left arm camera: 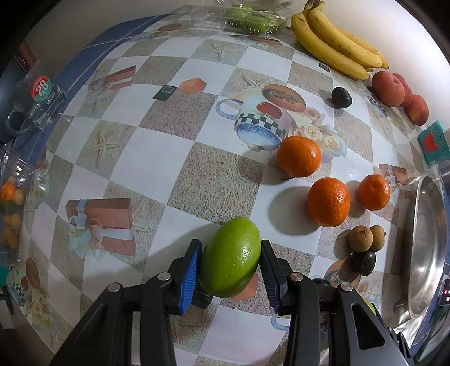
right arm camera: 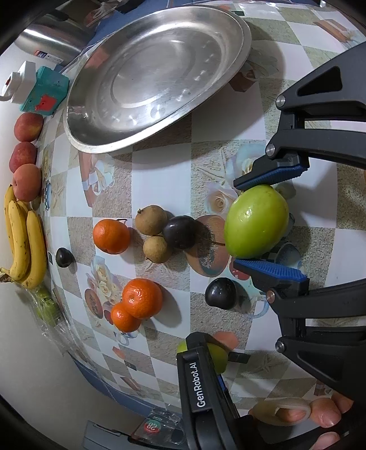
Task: Organize fruits
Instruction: 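Grasp the large green fruit with the left tool while the right tool grasps the yellow-green fruit, then lift and carry both held green fruits over the steel plate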
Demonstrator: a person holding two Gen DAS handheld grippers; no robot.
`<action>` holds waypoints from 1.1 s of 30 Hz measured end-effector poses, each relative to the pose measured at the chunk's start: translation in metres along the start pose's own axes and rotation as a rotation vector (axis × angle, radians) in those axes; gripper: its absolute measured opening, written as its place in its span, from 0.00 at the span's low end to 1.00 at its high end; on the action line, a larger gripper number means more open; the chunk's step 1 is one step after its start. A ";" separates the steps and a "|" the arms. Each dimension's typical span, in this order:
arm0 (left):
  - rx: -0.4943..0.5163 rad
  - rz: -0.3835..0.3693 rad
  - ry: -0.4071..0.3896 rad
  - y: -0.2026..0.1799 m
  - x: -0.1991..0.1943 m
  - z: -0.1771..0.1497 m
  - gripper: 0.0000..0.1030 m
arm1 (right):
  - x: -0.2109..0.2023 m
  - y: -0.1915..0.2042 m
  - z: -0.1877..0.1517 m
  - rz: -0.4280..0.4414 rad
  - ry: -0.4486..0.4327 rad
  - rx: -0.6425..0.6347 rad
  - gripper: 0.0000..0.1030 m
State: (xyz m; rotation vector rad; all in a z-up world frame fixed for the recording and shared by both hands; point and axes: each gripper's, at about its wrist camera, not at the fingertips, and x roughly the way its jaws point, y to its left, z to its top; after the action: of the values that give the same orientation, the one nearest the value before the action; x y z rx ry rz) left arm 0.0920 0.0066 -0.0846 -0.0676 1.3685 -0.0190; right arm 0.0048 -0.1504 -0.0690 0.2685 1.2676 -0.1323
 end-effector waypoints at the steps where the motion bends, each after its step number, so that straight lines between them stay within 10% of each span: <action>1: 0.000 -0.001 -0.002 0.000 -0.001 0.000 0.43 | -0.001 -0.001 0.000 0.006 -0.001 0.007 0.50; 33: 0.062 0.000 -0.137 -0.037 -0.039 0.031 0.43 | -0.052 -0.028 0.058 0.075 -0.177 0.175 0.50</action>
State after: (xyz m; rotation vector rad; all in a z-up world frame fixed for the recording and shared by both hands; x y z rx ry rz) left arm 0.1156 -0.0273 -0.0383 -0.0166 1.2305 -0.0551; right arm 0.0366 -0.1956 -0.0074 0.4451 1.0696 -0.1985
